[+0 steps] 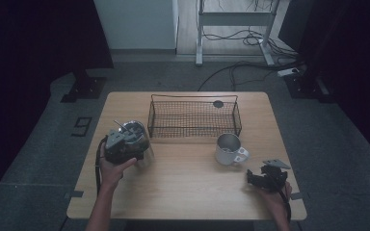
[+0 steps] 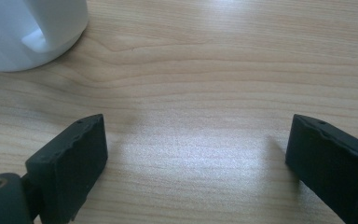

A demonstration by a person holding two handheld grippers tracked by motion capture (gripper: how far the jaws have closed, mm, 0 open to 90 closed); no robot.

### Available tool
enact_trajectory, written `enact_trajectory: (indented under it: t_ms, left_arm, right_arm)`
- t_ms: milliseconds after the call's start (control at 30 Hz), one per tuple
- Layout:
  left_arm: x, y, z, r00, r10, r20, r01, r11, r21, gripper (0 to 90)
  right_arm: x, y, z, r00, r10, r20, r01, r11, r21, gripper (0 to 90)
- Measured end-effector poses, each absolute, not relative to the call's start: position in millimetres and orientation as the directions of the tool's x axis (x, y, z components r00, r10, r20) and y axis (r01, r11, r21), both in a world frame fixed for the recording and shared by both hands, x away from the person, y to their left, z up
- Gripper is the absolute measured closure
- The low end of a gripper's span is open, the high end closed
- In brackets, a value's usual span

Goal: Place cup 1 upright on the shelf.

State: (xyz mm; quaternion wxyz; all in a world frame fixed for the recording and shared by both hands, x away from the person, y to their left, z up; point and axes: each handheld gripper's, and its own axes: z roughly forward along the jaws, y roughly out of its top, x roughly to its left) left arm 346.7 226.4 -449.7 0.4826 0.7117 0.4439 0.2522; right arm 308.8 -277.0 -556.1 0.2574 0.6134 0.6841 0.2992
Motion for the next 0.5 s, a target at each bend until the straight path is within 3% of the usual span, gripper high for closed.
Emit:
enact_trajectory:
  t_ms: [500]
  left_arm:
    - [356, 210, -439, 0.515, 0.856, -0.054, 0.370, -0.165, 0.914, 3.8]
  right_arm:
    - [306, -278, -556, -0.099, 0.995, 0.015, 0.685, 0.057, 0.726, 6.0]
